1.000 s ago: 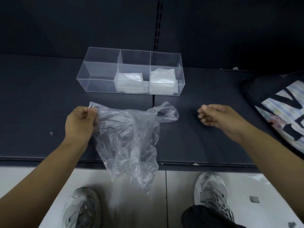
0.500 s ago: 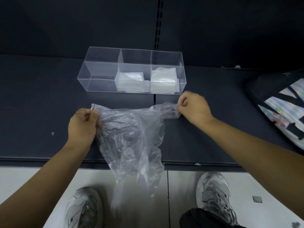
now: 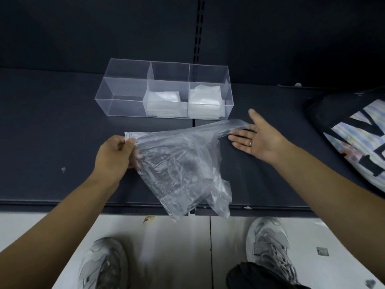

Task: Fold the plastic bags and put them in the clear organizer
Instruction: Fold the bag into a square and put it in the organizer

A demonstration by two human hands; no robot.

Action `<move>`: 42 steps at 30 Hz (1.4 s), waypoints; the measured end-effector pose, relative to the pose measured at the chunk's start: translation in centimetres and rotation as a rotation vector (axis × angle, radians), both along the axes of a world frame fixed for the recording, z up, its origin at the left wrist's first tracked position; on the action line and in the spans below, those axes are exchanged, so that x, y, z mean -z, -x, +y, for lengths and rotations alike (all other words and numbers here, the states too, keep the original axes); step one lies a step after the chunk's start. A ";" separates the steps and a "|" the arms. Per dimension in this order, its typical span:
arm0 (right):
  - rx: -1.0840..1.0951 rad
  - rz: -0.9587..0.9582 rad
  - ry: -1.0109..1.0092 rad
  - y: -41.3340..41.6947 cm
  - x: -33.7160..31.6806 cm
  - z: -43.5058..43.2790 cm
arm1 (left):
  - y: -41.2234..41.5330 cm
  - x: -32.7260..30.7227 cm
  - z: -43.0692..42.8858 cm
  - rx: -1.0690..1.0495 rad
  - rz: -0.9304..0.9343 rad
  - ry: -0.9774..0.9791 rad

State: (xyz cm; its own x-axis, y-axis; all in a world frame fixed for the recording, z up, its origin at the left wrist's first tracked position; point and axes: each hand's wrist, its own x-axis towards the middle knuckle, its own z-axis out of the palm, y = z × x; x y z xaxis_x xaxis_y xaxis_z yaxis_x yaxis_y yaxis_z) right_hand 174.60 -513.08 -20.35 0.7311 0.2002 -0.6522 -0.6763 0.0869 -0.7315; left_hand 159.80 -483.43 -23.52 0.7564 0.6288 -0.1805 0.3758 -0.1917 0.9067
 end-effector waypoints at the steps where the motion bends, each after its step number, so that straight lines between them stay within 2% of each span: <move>1: 0.020 -0.014 0.089 -0.3 0.0 0.7 | -0.2 -0.1 0.0 0.013 0.011 -0.001; 5: 0.117 -0.137 0.346 -2.2 0.8 2.4 | -0.7 -0.1 0.3 0.043 0.040 0.003; 10: 0.318 -0.273 0.369 -4.0 1.3 0.7 | -1.1 0.0 1.2 0.046 0.080 0.046; 13: 0.369 -0.298 0.396 -3.4 1.4 -1.1 | -1.1 -0.2 1.8 -0.005 0.083 0.201; 17: 0.101 -0.505 0.522 2.4 0.3 -1.9 | 0.6 -1.1 1.4 -0.028 0.073 0.477; 19: -0.140 -0.610 0.464 7.8 -0.3 -1.5 | 2.6 -1.7 0.5 -0.070 0.045 0.688; 22: -0.545 -0.631 0.441 14.9 -0.8 -0.4 | 6.1 -1.8 -2.2 -0.029 0.076 0.902; 25: -0.535 -0.514 0.422 16.4 -0.5 0.5 | 8.3 -1.8 -5.6 0.023 0.150 0.983; 29: -0.406 -0.164 0.191 15.2 -0.8 0.7 | 8.6 -2.0 -7.3 0.068 0.198 0.973; 31: -0.310 -0.085 0.124 15.1 -0.6 1.0 | 8.4 -1.7 -7.4 0.037 0.205 0.936; 34: -0.159 -0.091 0.164 14.6 -0.2 1.1 | 8.2 -1.4 -7.6 0.004 0.220 0.871; 39: -0.053 -0.121 0.228 12.8 0.0 -0.4 | 8.4 -1.5 -6.3 -0.050 0.219 0.805; 42: 0.046 -0.179 0.279 10.7 -0.6 -2.9 | 8.6 -2.0 -3.4 -0.114 0.192 0.692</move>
